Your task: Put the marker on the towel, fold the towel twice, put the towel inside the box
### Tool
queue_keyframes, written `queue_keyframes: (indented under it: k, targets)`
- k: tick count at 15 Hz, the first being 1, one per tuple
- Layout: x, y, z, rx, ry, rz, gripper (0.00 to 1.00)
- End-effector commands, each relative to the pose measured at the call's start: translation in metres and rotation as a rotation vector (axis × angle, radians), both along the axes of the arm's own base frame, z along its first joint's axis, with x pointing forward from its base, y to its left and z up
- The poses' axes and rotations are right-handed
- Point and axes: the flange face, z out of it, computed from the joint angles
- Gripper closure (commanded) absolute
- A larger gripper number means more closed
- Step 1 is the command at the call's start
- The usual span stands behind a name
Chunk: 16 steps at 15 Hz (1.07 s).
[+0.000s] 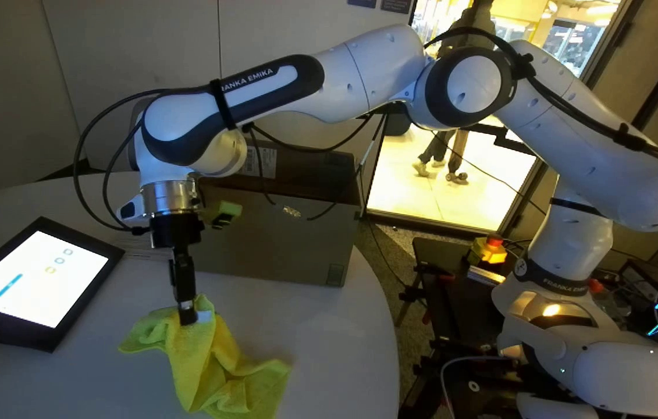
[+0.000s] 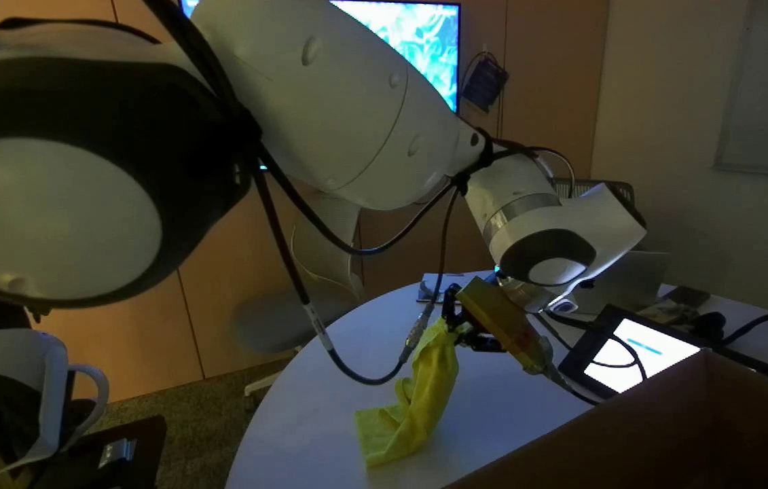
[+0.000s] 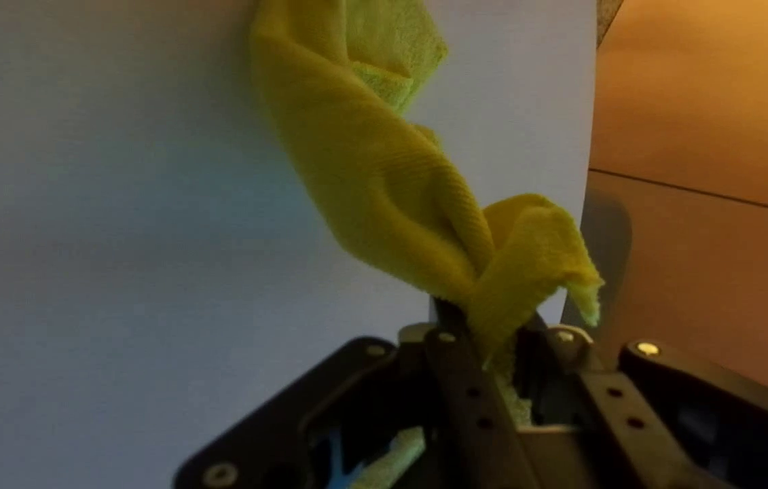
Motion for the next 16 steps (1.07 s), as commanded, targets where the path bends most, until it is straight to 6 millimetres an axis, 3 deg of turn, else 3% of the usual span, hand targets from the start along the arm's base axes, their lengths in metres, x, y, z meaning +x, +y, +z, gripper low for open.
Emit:
queue_keyframes:
  k: [1,9,14,15,16]
  targets:
    - [-0.042,0.012,0.002,0.020,0.029,0.121,0.85]
    - [-0.153,0.065,-0.063,-0.043,0.128,0.286,0.85]
    - [-0.198,0.083,-0.100,-0.119,0.068,0.265,0.84]
    - [-0.203,0.085,-0.104,-0.134,0.053,0.255,0.82]
    - [-0.208,0.085,-0.107,-0.146,0.040,0.247,0.58]
